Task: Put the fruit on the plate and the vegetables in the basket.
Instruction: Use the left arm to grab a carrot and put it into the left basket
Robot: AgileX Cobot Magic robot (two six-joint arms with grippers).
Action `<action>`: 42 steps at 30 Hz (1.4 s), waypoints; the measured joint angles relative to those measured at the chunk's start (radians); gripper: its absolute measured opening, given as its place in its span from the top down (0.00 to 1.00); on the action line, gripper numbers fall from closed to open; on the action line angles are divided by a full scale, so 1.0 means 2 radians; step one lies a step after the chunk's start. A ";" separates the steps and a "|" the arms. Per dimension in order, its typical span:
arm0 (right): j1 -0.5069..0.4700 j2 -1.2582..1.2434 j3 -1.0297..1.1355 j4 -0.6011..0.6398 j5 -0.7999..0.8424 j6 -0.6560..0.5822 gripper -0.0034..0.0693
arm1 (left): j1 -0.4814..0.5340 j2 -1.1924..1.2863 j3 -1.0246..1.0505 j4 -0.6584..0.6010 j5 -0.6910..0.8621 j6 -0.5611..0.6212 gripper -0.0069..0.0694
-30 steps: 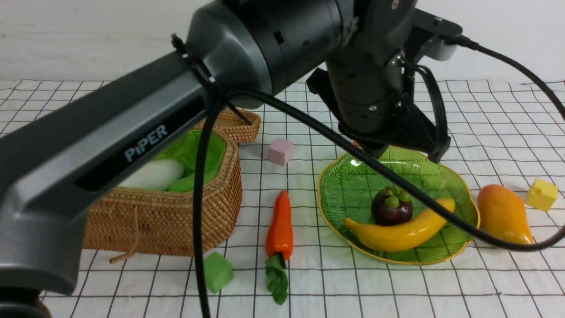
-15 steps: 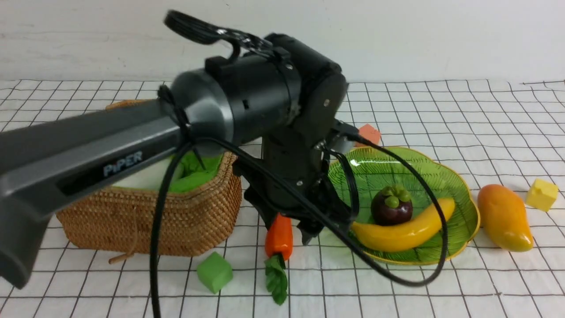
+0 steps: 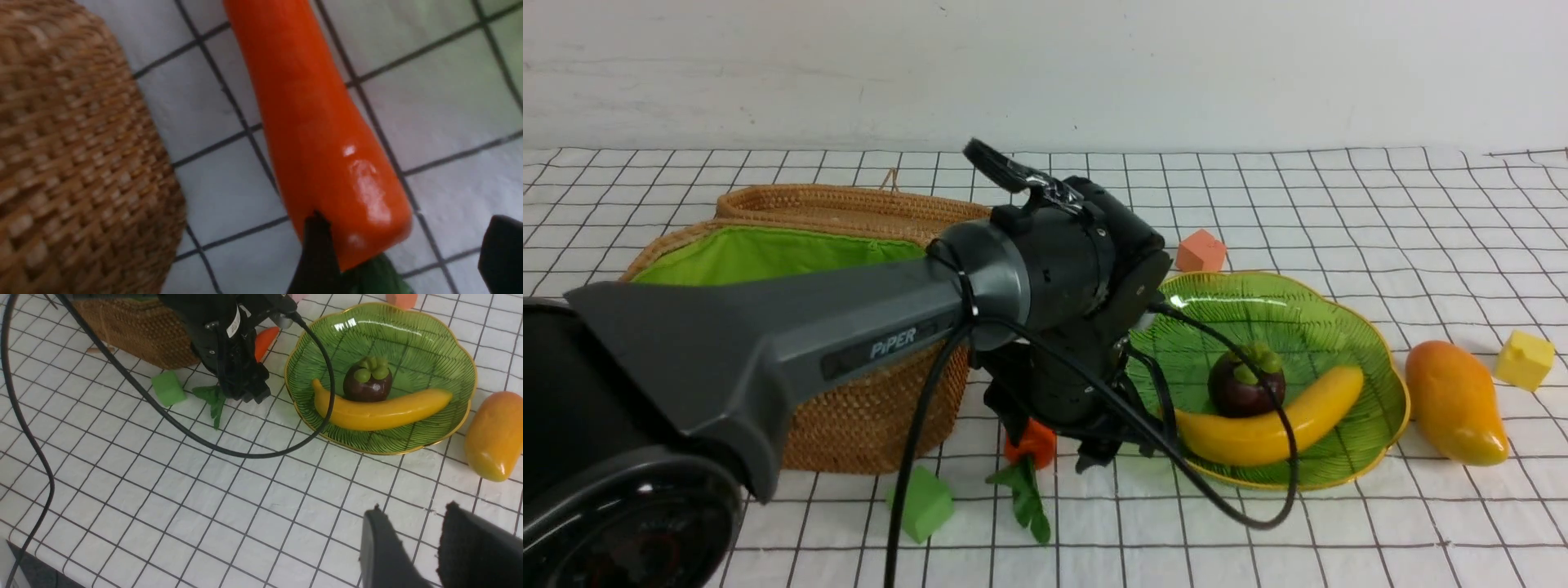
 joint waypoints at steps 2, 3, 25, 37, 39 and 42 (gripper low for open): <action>0.000 0.000 0.000 0.000 0.000 0.000 0.63 | 0.002 0.004 0.000 0.008 -0.004 -0.004 0.27; 0.000 0.000 0.000 0.000 0.000 0.000 0.63 | 0.002 0.008 0.000 0.005 -0.006 -0.004 0.27; 0.000 0.000 0.000 0.002 0.000 -0.002 0.63 | -0.003 0.042 -0.025 0.033 -0.032 -0.020 0.29; 0.000 0.000 0.000 0.012 0.000 -0.013 0.63 | -0.011 0.004 -0.038 0.012 0.039 -0.018 0.45; 0.000 0.000 0.000 0.012 0.000 -0.013 0.63 | -0.021 -0.028 -0.041 0.012 0.055 -0.005 0.45; 0.000 0.000 0.000 0.012 0.000 -0.014 0.63 | -0.038 -0.088 -0.041 0.012 0.065 0.035 0.45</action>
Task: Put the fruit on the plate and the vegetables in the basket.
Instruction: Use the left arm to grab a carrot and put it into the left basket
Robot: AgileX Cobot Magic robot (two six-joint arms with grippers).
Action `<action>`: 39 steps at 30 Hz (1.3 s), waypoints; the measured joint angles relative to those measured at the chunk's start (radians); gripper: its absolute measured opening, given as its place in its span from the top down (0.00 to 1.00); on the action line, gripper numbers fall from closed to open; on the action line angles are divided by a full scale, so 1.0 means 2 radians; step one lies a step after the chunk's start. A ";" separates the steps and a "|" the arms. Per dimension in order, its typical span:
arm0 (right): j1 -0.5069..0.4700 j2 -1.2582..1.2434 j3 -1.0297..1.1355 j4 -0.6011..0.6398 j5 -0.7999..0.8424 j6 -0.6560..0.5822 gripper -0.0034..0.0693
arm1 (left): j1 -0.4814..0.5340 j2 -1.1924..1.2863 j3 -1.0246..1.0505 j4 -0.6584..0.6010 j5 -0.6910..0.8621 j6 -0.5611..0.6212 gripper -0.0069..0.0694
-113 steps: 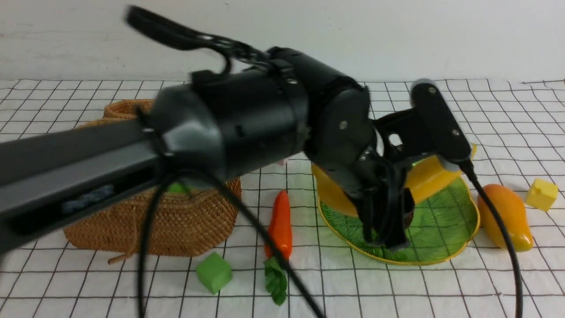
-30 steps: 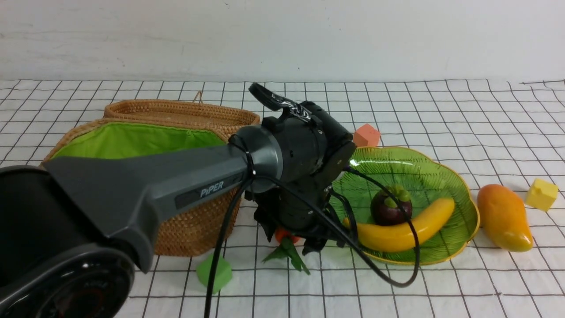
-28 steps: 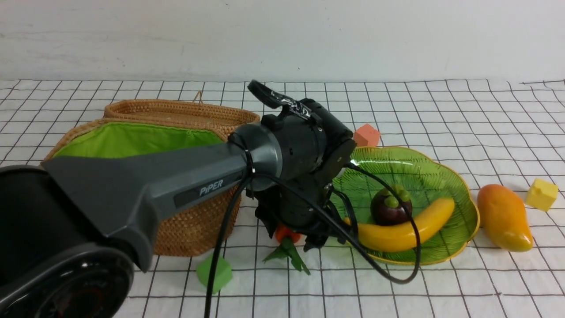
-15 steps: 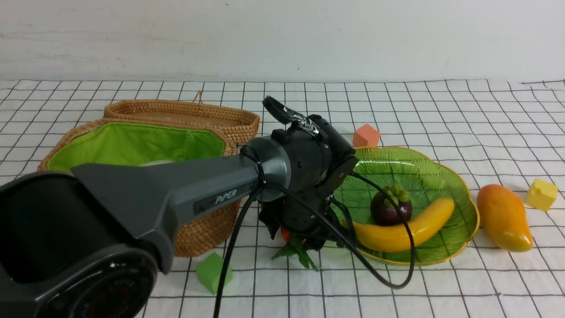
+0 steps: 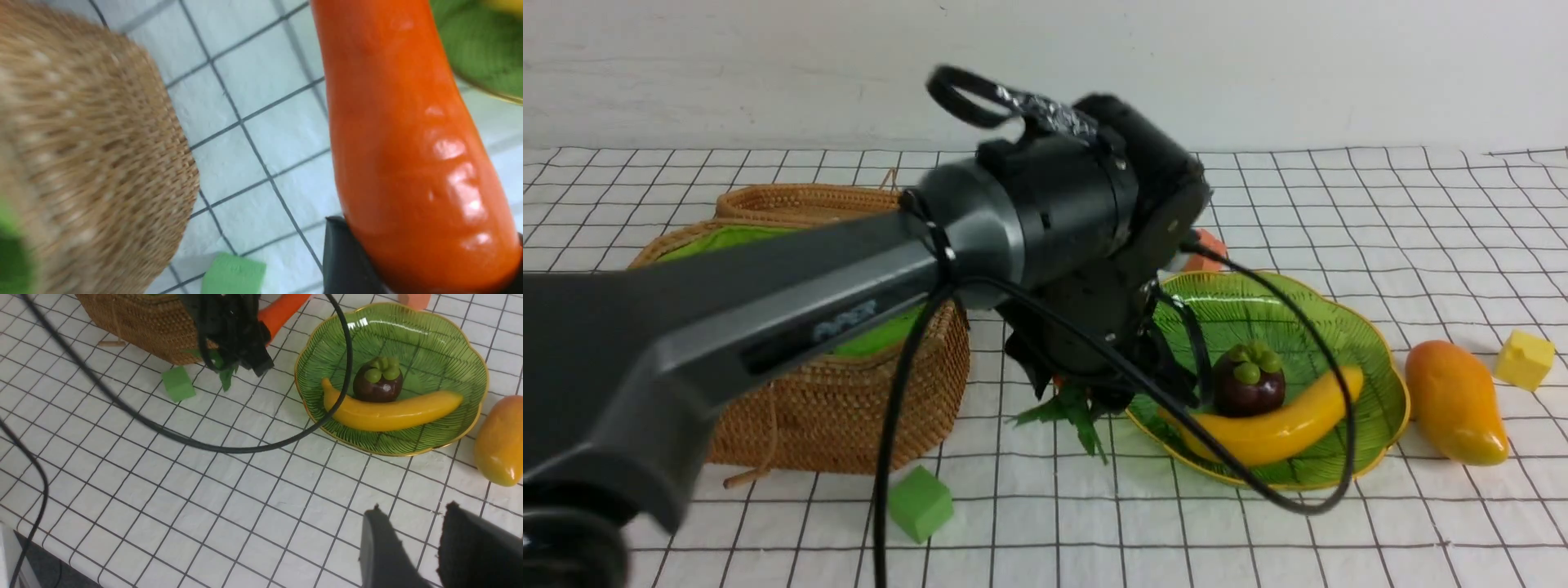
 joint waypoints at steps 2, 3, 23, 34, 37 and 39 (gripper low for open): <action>0.000 0.000 0.000 0.000 0.000 -0.001 0.63 | -0.003 -0.038 0.004 -0.002 0.002 0.039 0.45; 0.000 0.000 0.000 0.000 0.000 -0.003 0.63 | 0.000 -0.056 0.009 -0.003 0.002 0.058 0.45; 0.000 0.000 0.000 0.006 -0.001 -0.024 0.63 | 0.302 -0.191 0.191 -0.007 -0.064 0.642 0.45; 0.000 0.000 0.000 0.011 -0.013 -0.026 0.63 | 0.305 -0.178 0.192 -0.001 -0.129 0.545 0.14; 0.000 0.000 0.000 0.011 -0.029 -0.026 0.63 | 0.305 -0.186 0.192 -0.003 -0.115 0.509 0.04; 0.000 0.000 0.000 0.011 -0.038 -0.026 0.63 | 0.305 -0.196 0.192 -0.014 -0.110 0.480 0.04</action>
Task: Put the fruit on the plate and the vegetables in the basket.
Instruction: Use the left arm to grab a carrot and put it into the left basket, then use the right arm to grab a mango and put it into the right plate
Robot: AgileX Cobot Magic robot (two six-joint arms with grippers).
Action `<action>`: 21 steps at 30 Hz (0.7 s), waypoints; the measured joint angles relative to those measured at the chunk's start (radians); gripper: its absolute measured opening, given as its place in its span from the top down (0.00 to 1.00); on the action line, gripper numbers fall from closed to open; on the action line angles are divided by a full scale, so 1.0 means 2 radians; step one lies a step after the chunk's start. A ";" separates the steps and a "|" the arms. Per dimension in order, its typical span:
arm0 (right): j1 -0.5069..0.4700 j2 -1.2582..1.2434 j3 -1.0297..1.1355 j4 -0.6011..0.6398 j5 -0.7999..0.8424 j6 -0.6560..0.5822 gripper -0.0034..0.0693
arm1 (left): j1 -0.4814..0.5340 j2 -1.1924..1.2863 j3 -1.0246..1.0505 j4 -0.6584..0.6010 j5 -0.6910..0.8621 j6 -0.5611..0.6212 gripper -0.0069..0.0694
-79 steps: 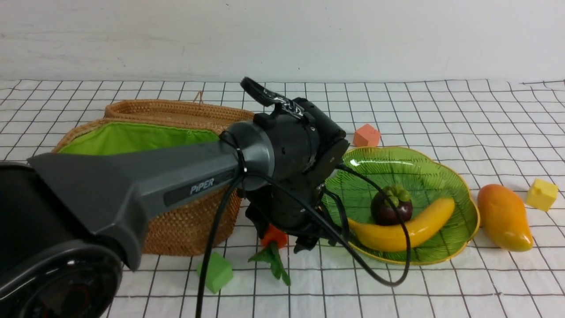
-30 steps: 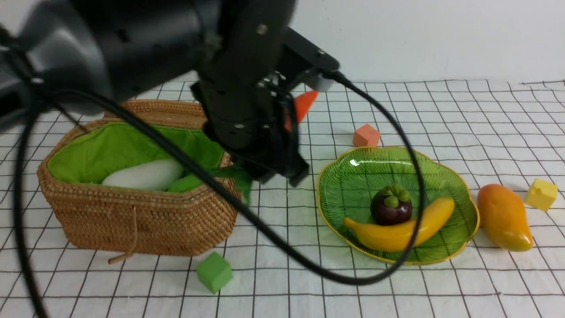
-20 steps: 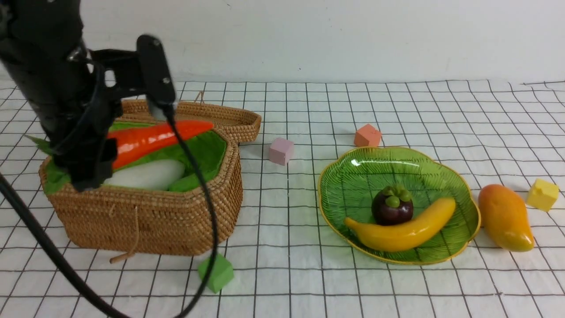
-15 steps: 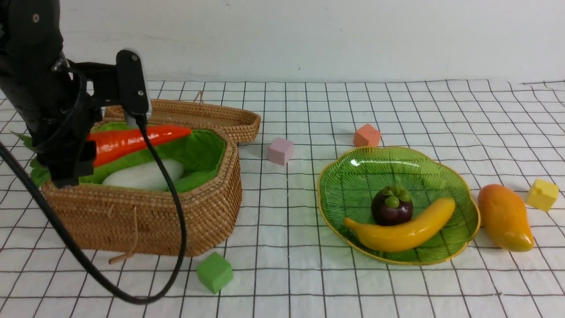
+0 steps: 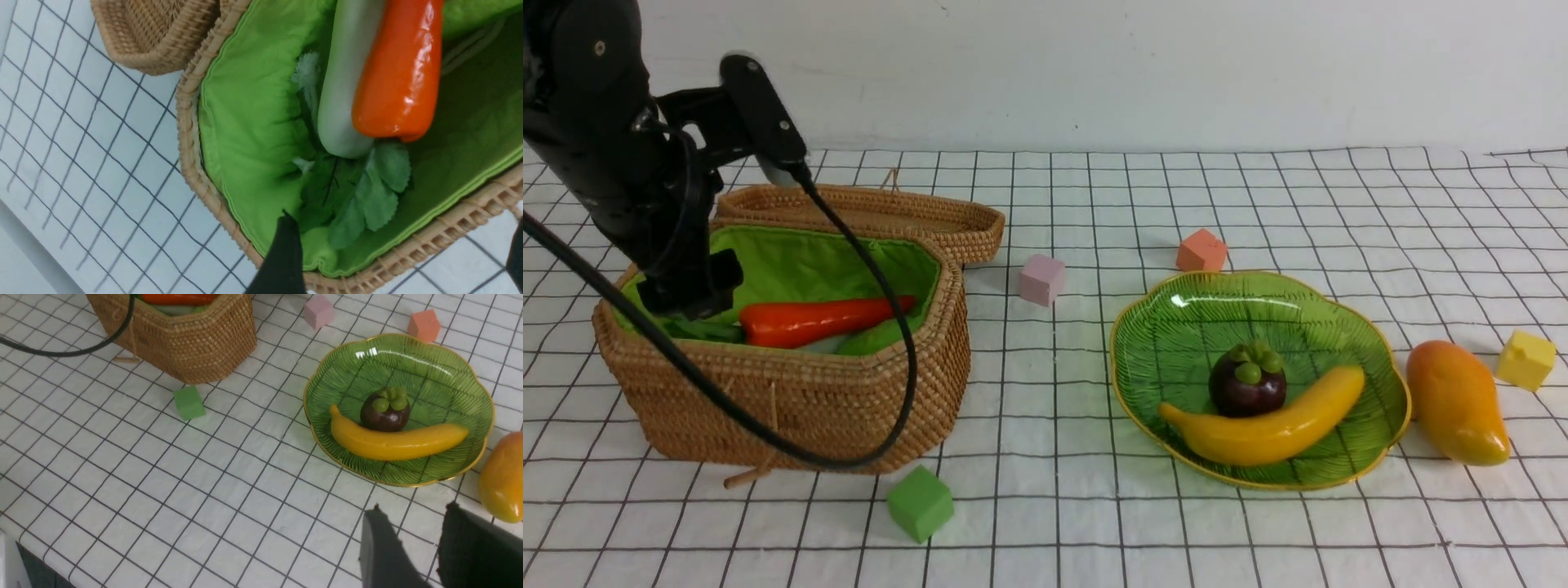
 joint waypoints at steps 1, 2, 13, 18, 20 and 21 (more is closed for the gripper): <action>0.000 0.001 0.000 0.000 -0.005 0.001 0.63 | 0.000 -0.008 0.000 -0.014 0.001 -0.026 0.06; 0.000 0.005 0.000 0.000 -0.011 0.005 0.63 | 0.000 -0.015 0.000 -0.030 0.002 -0.052 0.09; -0.007 0.189 0.000 -0.152 -0.042 0.088 0.63 | 0.000 -0.228 0.051 -0.224 0.045 -0.266 0.93; -0.078 0.255 0.000 -0.162 -0.057 0.120 0.63 | 0.000 -0.370 0.177 -0.261 -0.007 -0.246 0.93; -0.130 0.289 0.000 -0.134 -0.071 0.114 0.63 | 0.000 -0.440 0.249 -0.296 -0.031 -0.209 0.93; -0.150 0.302 0.000 -0.120 -0.078 0.107 0.63 | 0.000 -0.466 0.274 -0.312 -0.040 -0.187 0.93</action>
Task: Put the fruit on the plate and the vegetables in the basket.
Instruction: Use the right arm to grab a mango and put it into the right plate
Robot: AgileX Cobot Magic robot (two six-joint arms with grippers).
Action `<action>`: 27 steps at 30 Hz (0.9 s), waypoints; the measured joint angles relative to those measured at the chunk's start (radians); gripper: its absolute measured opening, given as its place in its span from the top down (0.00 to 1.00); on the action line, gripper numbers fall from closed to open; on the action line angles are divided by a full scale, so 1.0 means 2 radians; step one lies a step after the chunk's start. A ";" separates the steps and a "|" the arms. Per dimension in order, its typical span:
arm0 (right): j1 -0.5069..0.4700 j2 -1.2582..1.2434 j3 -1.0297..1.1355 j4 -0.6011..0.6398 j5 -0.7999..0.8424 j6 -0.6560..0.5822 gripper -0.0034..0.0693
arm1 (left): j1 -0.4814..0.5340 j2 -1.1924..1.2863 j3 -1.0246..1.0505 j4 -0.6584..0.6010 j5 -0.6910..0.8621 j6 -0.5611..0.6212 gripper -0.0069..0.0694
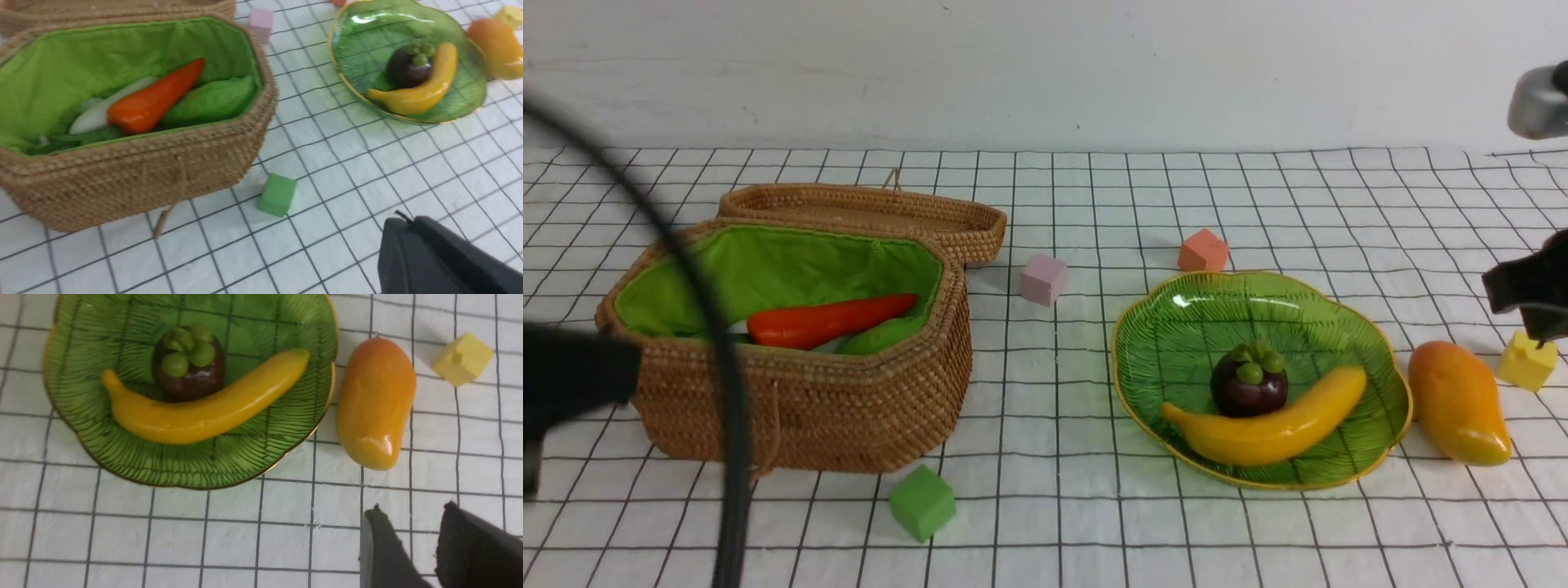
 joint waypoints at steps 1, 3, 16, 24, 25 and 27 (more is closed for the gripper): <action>-0.019 0.013 0.000 0.015 -0.008 -0.007 0.63 | 0.000 -0.025 0.024 -0.018 -0.008 0.019 0.93; -0.066 0.049 0.000 0.058 -0.030 -0.030 0.63 | 0.000 -0.086 0.083 -0.069 -0.022 0.073 0.93; -0.181 0.224 0.000 0.176 -0.131 -0.150 0.20 | 0.000 -0.166 0.137 -0.199 -0.072 0.189 0.93; -0.181 0.283 0.000 0.201 -0.192 -0.163 0.03 | 0.000 -0.160 0.137 -0.202 -0.076 0.189 0.93; -0.181 0.291 0.000 0.205 -0.194 -0.168 0.04 | 0.000 -0.160 0.137 -0.203 -0.074 0.189 0.93; -0.181 0.303 0.000 0.215 -0.197 -0.175 0.07 | 0.000 -0.160 0.137 -0.203 -0.069 0.188 0.93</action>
